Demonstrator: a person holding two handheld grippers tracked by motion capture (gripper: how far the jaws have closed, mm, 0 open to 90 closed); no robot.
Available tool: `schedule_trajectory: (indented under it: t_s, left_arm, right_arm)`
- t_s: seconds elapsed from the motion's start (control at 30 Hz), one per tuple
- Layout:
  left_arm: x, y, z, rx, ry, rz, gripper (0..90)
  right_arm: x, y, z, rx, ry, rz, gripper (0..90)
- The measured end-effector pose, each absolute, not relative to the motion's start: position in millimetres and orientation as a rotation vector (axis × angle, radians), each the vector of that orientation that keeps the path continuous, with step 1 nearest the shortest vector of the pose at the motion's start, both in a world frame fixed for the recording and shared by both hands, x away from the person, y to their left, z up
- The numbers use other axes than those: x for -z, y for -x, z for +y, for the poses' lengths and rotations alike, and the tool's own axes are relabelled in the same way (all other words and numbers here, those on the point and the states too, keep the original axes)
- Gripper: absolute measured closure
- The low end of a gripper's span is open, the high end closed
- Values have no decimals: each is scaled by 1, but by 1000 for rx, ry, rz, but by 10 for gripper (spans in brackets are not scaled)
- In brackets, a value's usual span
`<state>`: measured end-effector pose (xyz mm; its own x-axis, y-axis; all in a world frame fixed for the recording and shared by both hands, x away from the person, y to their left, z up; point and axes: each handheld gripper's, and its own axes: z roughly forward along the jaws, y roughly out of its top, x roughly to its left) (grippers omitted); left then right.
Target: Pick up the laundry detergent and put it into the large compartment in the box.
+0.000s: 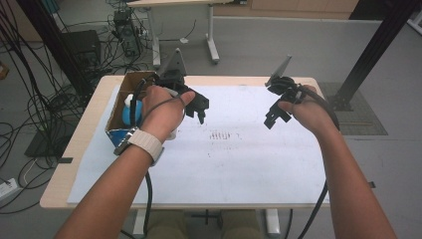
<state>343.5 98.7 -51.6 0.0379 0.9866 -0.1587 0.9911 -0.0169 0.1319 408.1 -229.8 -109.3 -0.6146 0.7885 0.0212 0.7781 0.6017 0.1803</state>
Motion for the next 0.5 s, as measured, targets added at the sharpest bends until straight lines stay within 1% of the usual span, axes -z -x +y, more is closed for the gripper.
schedule_trajectory:
  t_s: [0.5]
  left_arm:
    - [55, -344, 97, 36, -2107, 2046, 70]
  right_arm:
    - [112, -408, -229, -265, -1344, 2764, 55]
